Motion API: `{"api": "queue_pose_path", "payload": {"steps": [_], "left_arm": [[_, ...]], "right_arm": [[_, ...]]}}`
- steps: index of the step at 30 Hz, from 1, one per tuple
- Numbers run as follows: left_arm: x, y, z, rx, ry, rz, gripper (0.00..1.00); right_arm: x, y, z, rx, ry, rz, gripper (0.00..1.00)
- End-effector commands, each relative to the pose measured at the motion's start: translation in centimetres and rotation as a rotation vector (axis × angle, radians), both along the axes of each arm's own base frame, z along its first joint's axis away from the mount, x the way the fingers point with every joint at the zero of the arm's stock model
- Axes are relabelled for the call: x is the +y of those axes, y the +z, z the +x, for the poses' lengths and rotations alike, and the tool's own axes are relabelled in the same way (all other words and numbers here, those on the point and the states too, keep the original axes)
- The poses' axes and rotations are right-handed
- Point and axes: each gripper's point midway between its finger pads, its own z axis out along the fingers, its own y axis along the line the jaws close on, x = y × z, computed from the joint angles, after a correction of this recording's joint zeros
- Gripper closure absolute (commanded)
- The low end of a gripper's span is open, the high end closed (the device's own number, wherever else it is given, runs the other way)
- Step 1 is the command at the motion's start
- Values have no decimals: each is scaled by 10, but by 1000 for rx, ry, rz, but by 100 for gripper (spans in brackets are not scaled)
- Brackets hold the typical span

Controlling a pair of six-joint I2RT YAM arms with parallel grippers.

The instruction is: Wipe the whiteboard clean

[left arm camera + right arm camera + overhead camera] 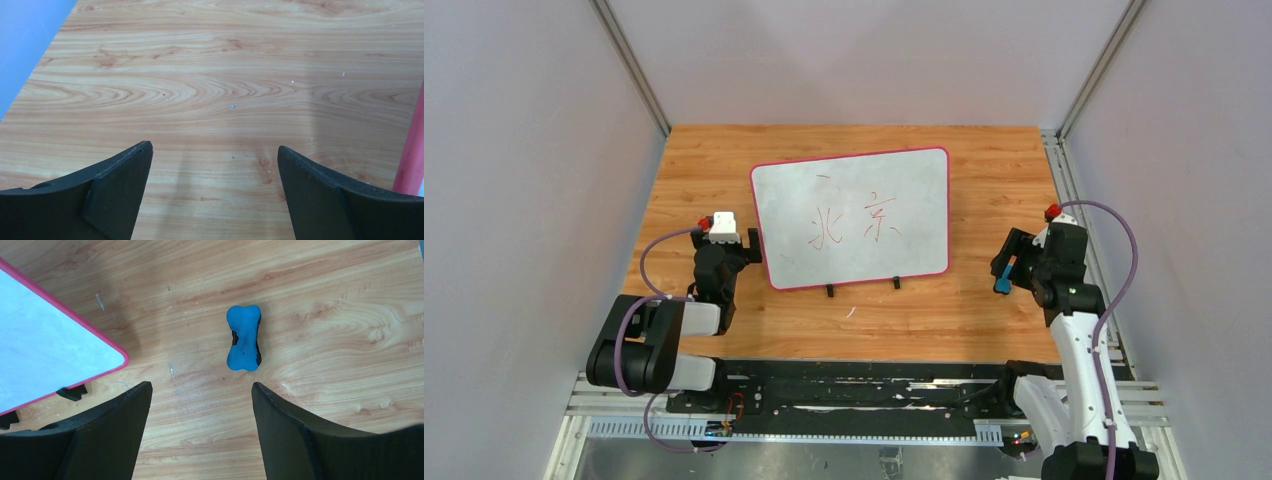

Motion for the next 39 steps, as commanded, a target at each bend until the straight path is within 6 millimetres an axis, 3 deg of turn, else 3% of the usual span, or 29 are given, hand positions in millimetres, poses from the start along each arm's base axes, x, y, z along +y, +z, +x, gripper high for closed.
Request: {"api": "queue_pose_path", "payload": {"steps": [1, 16, 29, 39], "left_arm": [[1, 14, 5, -50, 7, 1, 0], [1, 14, 5, -49, 6, 1, 0], [1, 13, 5, -49, 7, 1, 1], [1, 14, 6, -50, 7, 1, 0]], "right_arm": [[4, -4, 1, 24, 23, 0, 25], [0, -3, 2, 18, 0, -14, 27], [-3, -62, 13, 359, 18, 3, 29], [-17, -74, 18, 381, -42, -47, 29]]}}
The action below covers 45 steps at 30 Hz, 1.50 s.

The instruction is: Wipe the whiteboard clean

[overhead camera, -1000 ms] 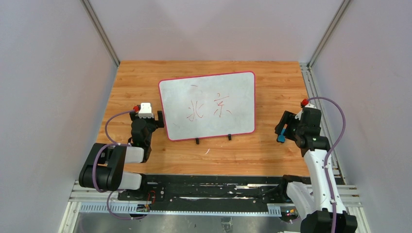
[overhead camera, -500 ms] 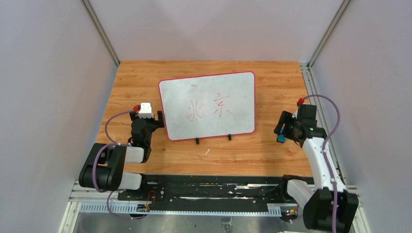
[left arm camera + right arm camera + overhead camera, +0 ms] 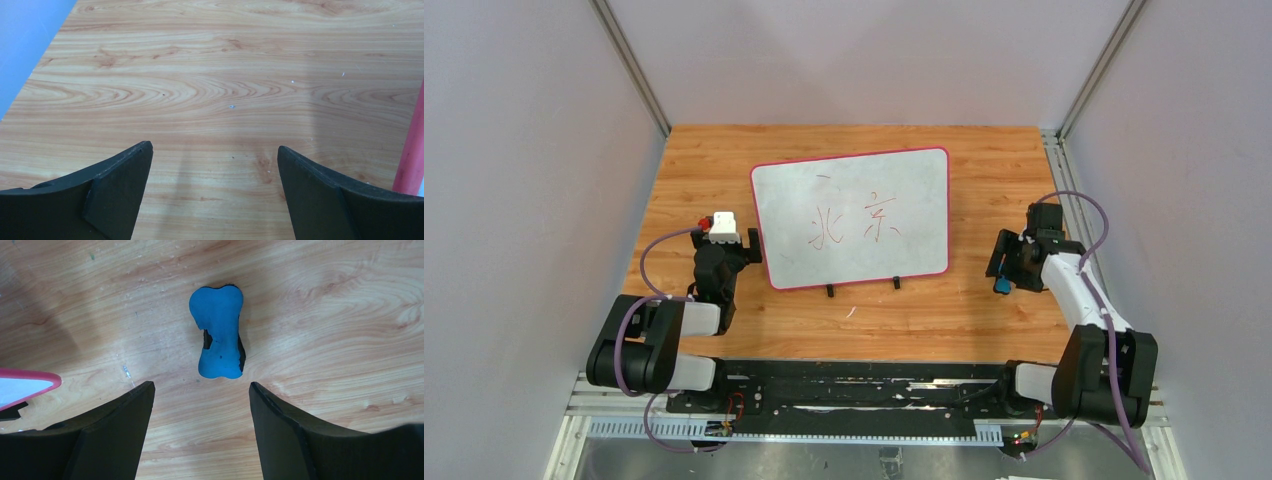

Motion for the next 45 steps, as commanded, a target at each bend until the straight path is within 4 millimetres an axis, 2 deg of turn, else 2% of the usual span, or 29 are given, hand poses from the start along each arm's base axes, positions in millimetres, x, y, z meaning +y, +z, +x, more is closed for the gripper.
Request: {"api": "queue_pose_path", "payload": {"steps": [1, 6, 12, 17, 27, 32, 39, 45], "left_arm": [[1, 14, 5, -49, 7, 1, 0], [1, 14, 5, -49, 6, 1, 0], [1, 14, 5, -50, 7, 0, 0], [1, 14, 5, -49, 6, 0, 0], [1, 14, 6, -50, 7, 1, 0], [1, 14, 6, -50, 7, 1, 0], [1, 13, 5, -49, 8, 1, 0], [1, 14, 6, -50, 8, 1, 0]], "right_arm": [[-9, 0, 6, 15, -13, -57, 29], [-17, -10, 4, 82, -38, -81, 29], [-23, -4, 15, 74, -50, -81, 30], [-18, 0, 29, 66, -23, -51, 31], [-15, -11, 46, 88, -18, -18, 32], [-17, -19, 40, 104, -35, -28, 33], [-21, -22, 29, 116, -51, -54, 40], [-20, -26, 20, 120, -66, -57, 43]]}}
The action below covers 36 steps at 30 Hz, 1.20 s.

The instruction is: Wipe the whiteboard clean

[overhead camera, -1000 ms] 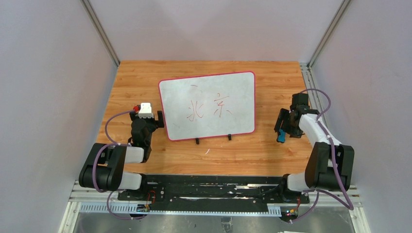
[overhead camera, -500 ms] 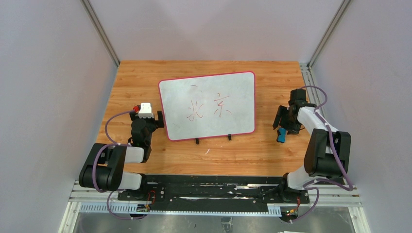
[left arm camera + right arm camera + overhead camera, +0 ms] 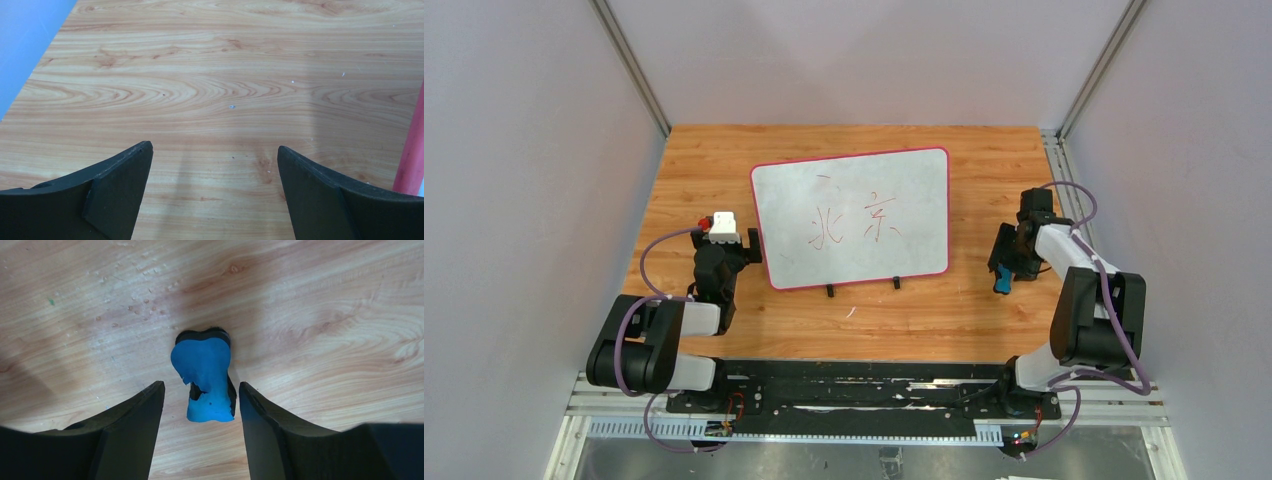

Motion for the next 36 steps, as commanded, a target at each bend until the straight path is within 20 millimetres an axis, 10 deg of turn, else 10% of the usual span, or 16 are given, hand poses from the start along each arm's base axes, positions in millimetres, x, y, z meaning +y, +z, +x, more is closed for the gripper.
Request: {"api": "queue_pose_path", "payload": {"steps": [1, 29, 36], "left_arm": [[1, 14, 6, -49, 8, 1, 0], [1, 14, 6, -49, 8, 0, 0], [1, 14, 5, -49, 8, 1, 0]], "right_arm": [[-6, 1, -8, -11, -36, -18, 43], [4, -19, -15, -14, -24, 13, 86], [23, 2, -9, -157, 46, 38, 99]]}}
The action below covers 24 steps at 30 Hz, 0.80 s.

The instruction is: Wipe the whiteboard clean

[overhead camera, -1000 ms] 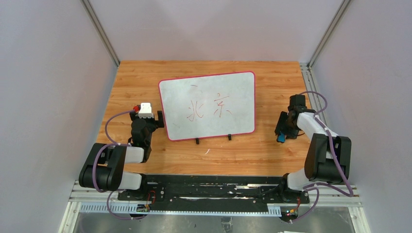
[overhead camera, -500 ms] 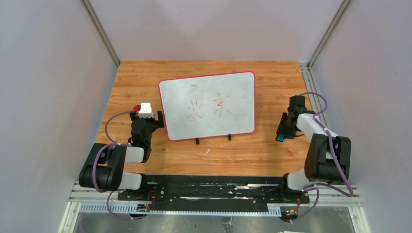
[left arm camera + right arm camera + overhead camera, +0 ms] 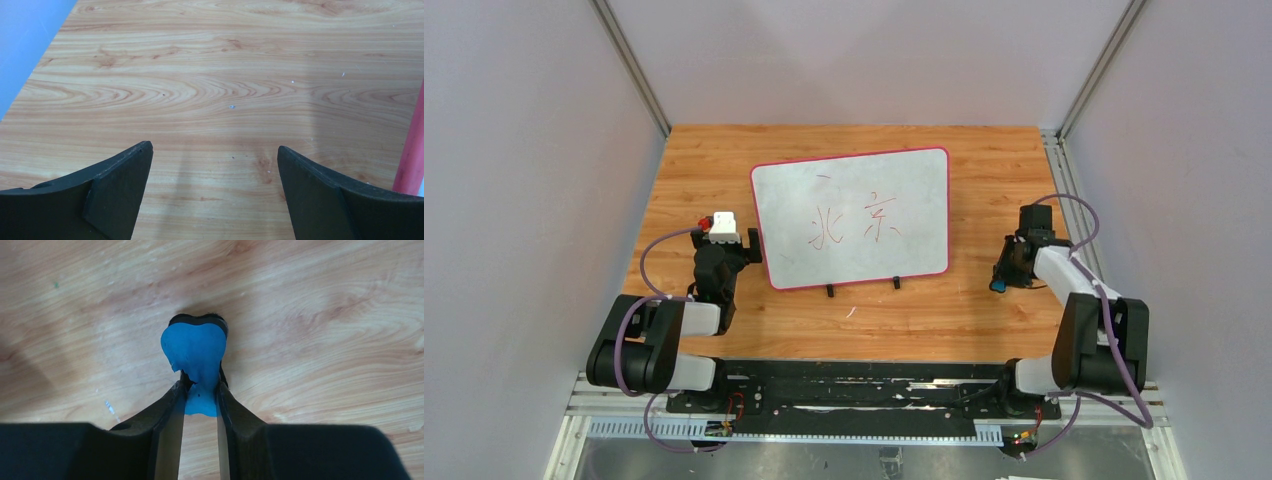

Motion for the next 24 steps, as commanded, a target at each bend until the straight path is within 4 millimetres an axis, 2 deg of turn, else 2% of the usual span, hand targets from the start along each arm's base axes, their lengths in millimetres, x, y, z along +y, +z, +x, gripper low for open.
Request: {"api": "queue_pose_path", "payload": {"steps": [1, 4, 8, 15, 20, 24], "left_arm": [[1, 14, 5, -49, 8, 2, 0], [1, 14, 6, -50, 7, 0, 0], [1, 13, 5, -48, 7, 1, 1], [1, 13, 5, -48, 7, 2, 2], [1, 13, 5, -48, 7, 1, 2], [1, 14, 6, -49, 7, 0, 2]], "right_arm": [[21, 17, 3, -121, 73, 30, 99], [37, 44, 6, -250, 135, 43, 100], [58, 94, 5, -452, 228, 66, 99], [81, 177, -13, -698, 328, 96, 99], [101, 214, -26, -727, 403, 139, 99], [123, 225, -35, -736, 480, 116, 99]]}}
